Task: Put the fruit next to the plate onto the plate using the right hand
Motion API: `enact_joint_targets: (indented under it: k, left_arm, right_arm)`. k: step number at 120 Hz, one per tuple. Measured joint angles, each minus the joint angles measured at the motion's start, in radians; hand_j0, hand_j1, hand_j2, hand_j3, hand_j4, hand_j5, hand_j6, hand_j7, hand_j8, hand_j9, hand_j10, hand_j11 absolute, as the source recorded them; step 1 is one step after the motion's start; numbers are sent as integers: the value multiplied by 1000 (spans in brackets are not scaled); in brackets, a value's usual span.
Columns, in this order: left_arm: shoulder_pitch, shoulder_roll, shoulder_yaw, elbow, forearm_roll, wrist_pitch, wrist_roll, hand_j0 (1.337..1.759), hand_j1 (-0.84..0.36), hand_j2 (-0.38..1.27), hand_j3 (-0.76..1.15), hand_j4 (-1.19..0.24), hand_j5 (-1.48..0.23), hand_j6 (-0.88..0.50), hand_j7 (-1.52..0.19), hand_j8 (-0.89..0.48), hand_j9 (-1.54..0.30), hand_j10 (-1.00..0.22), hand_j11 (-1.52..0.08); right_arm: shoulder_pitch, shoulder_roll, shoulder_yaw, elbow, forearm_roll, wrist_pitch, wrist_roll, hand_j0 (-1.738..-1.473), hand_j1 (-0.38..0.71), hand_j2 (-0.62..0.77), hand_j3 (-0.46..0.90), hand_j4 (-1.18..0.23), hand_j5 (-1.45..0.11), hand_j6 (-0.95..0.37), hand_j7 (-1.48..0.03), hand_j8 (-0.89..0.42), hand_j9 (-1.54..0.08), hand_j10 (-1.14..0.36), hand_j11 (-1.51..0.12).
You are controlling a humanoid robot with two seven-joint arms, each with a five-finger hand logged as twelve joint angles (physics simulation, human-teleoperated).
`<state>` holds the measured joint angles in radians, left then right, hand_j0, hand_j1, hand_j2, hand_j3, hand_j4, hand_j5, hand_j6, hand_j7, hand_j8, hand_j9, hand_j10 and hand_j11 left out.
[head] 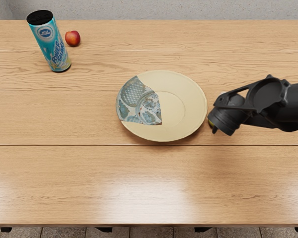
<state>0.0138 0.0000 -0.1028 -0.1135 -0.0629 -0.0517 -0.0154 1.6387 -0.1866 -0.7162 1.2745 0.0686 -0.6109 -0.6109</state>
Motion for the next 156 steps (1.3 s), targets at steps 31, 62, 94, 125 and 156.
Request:
enact_joint_targets:
  k: [31, 62, 94, 125, 156]
  left_arm:
    - [0, 0, 0, 0, 0, 0, 0, 1658, 333, 3, 0, -14, -18, -14, -18, -14, -18, -14, -18]
    - [0, 0, 0, 0, 0, 0, 0, 1658, 333, 3, 0, -14, -18, -14, -18, -14, -18, -14, -18]
    - [0, 0, 0, 0, 0, 0, 0, 1658, 333, 3, 0, -14, -18, -14, -18, -14, -18, -14, -18]
    - [0, 0, 0, 0, 0, 0, 0, 1658, 333, 3, 0, -14, -18, -14, -18, -14, -18, -14, -18]
    - [0, 0, 0, 0, 0, 0, 0, 1658, 333, 3, 0, -14, -18, -14, -18, -14, -18, -14, -18]
  right_arm:
    - [-13, 1, 12, -2, -15, 0, 0, -1658, 37, -64, 0, -323, -419, -323, -419, -323, -419, -323, -419]
    - [-8, 1, 33, 3, -17, 0, 0, -1658, 43, -65, 0, -327, -425, -328, -425, -328, -425, -328, -425]
    - [1, 25, 4, 11, -19, 0, 0, -1658, 50, -66, 0, -333, -432, -333, -432, -333, -432, -333, -432]
    - [-7, 26, 7, 6, -21, 0, 0, -1658, 158, -82, 0, -432, -545, -428, -551, -346, -513, -420, -552]
    - [-18, -17, 69, 5, -19, -2, -3, -1653, 258, 338, 1, -757, -933, -614, -958, -443, -865, -511, -961]
